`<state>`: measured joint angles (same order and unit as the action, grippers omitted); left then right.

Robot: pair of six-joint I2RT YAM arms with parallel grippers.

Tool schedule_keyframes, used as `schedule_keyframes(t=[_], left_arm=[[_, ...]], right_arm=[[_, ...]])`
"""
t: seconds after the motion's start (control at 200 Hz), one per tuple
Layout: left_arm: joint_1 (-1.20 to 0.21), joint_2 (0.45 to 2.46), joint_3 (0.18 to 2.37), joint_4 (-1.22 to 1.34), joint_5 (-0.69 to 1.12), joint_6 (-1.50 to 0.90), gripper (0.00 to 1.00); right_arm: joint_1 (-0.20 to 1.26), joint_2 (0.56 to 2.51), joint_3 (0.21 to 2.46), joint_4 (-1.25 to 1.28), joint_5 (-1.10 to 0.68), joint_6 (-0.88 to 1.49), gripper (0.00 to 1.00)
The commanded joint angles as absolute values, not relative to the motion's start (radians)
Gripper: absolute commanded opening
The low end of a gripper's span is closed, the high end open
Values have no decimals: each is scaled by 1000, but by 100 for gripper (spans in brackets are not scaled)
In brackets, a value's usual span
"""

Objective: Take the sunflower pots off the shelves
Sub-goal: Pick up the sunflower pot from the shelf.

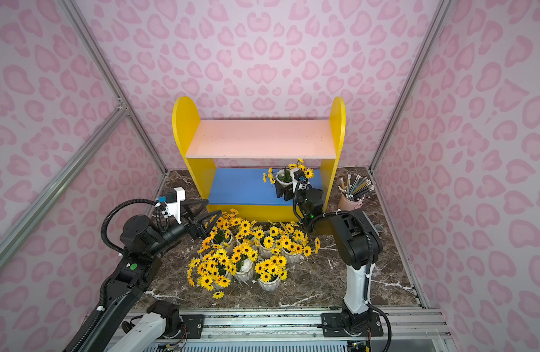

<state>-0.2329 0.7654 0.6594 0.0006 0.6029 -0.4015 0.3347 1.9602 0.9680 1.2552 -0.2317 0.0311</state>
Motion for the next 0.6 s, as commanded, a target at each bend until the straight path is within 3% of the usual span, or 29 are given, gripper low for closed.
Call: schedule_keyframes(t=[0.0, 0.105, 0.165, 0.21, 0.295, 0.595], left_arm=[[-234, 765, 669, 2, 601, -394, 97], [-234, 765, 670, 1, 601, -393, 97], [-234, 765, 669, 2, 601, -393, 97], [-234, 765, 669, 2, 601, -393, 97], [-234, 765, 671, 0, 601, -391, 97], [-234, 758, 673, -3, 608, -394, 97]], right_arm=[[337, 1962, 982, 1227, -245, 2, 91], [337, 1957, 983, 1202, -261, -11, 79], [337, 1948, 977, 1194, -271, -15, 65], [336, 1939, 976, 1186, -278, -16, 47], [337, 1915, 971, 1173, -284, -4, 1], [372, 1786, 914, 1163, -198, 25, 0]])
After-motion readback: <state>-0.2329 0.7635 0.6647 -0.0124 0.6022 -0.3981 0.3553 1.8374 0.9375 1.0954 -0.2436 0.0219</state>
